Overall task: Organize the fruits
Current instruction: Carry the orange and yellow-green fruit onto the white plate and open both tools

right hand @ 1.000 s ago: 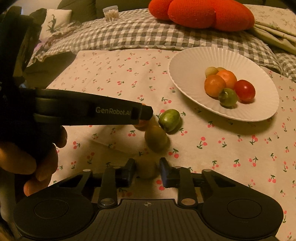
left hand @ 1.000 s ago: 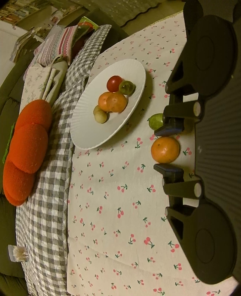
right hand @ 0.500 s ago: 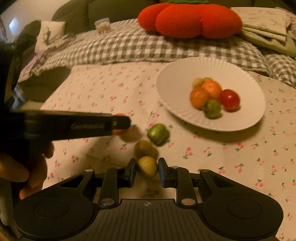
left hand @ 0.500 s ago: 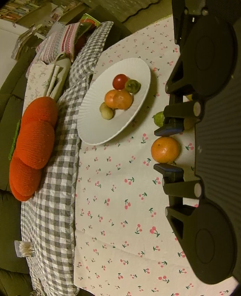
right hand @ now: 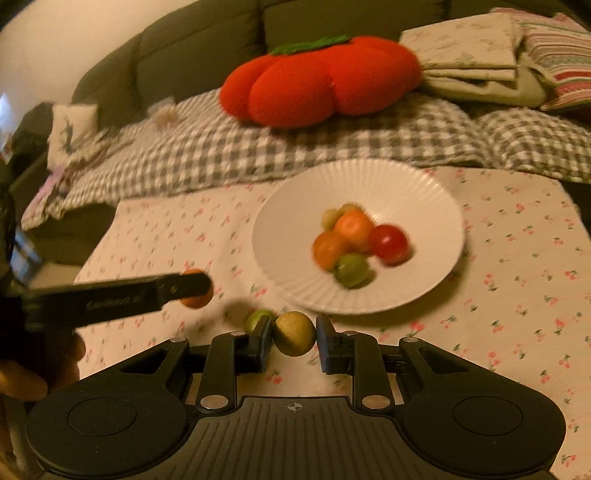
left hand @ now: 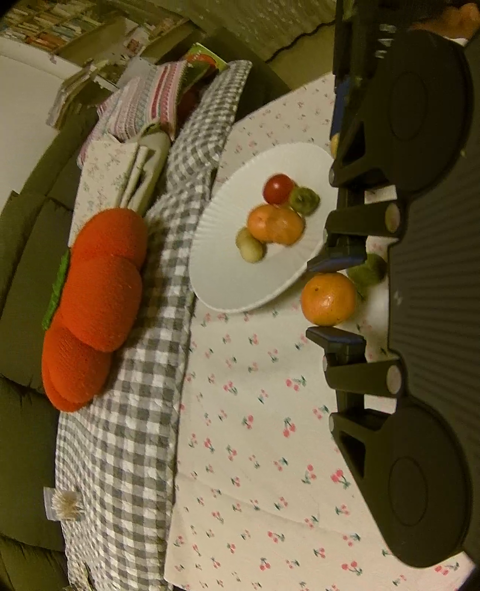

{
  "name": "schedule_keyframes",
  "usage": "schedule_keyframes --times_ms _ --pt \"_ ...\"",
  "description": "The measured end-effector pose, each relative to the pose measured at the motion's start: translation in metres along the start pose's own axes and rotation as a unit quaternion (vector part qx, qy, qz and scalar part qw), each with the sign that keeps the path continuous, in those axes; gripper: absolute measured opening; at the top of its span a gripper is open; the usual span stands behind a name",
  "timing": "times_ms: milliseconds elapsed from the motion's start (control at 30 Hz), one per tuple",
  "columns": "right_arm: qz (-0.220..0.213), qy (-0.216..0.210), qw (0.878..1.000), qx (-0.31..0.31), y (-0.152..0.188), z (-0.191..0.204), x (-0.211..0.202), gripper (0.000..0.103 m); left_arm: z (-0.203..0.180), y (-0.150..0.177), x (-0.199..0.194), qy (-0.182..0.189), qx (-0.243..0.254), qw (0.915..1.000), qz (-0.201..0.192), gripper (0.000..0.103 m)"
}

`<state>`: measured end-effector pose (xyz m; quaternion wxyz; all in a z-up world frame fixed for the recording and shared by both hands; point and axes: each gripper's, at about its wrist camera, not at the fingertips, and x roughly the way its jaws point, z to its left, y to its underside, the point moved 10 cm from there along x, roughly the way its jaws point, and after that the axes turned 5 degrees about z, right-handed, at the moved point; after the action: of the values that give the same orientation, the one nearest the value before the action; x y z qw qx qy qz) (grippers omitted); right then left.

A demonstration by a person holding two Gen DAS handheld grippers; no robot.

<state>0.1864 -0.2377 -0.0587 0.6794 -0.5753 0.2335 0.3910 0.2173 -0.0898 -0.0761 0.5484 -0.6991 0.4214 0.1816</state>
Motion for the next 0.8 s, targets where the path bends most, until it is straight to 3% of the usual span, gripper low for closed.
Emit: schedule_keyframes --times_ms 333,800 --pt "-0.016 0.023 0.994 0.102 -0.020 -0.058 0.000 0.023 -0.026 -0.012 0.015 0.028 0.020 0.9994 -0.010 0.030" --pt "-0.016 0.023 0.994 0.110 -0.023 -0.060 0.015 0.023 -0.030 -0.013 0.031 0.031 0.037 0.9987 -0.016 0.030"
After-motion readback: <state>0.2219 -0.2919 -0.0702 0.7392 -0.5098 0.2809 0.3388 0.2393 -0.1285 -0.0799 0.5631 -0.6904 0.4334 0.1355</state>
